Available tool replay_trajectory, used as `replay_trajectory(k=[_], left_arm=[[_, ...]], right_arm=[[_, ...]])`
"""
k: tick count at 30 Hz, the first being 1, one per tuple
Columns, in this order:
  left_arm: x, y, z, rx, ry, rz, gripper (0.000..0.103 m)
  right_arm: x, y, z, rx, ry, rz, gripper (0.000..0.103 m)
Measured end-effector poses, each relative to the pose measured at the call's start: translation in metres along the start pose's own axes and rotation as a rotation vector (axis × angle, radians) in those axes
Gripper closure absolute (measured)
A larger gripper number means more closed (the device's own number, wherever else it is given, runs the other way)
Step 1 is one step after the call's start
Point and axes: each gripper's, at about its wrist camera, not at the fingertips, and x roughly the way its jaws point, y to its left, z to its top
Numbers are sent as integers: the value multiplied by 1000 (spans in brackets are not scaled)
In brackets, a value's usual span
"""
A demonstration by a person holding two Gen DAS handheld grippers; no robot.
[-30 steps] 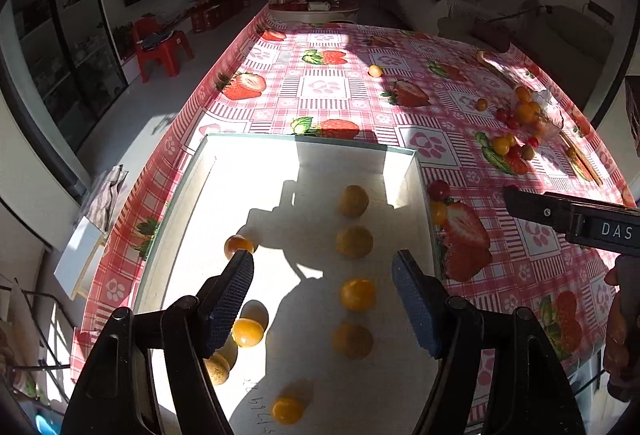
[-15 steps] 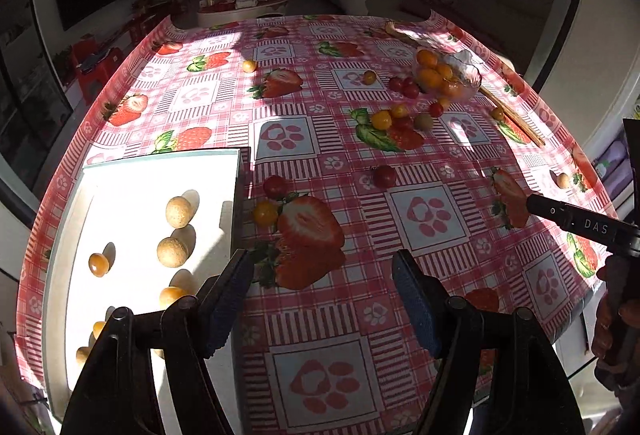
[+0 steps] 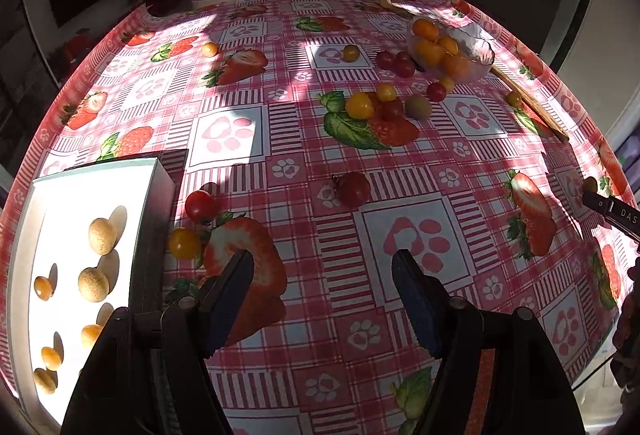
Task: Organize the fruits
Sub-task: 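Grasp a red tomato with the left tool while the right tool grasps a yellow-brown fruit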
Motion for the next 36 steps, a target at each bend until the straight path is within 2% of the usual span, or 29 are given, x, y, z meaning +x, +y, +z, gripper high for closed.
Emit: replay_trajectory(k=[6,10,13,15,17,18,21,23,24,25,36], left_arm=[[15,2,13,-26,0,6,30],[24,0,19,-22,11,-1,30],[30,-7,21,7,11,-8,30],[33,-11,23,22,17,-12,30],[36,-13,24,26,19,-16,32],[38,-14,25,25,20,-17,37],[38,-17,27,37,8,-14,52],[38,-18,28,46,3,-20,66],[37,-18,28,48,1,-26,69],[37,-18,28,48,0,-37,78],[7,-16,-4,48,-10,-97,79]], right_arm=[[17,6,16,-24,-22,-24,25],[21,13,19,-48,-32,-43,30],[22,15,19,-65,-39,-54,41],[21,16,20,-73,-44,-60,59],[21,15,22,-80,-43,-53,71],[22,14,23,-79,-40,-47,75],[21,12,23,-73,-29,-2,75],[18,14,19,-72,-18,26,75],[17,15,17,-72,-12,43,75],[15,18,15,-71,-5,59,75],[-13,68,-33,-160,61,241,75]])
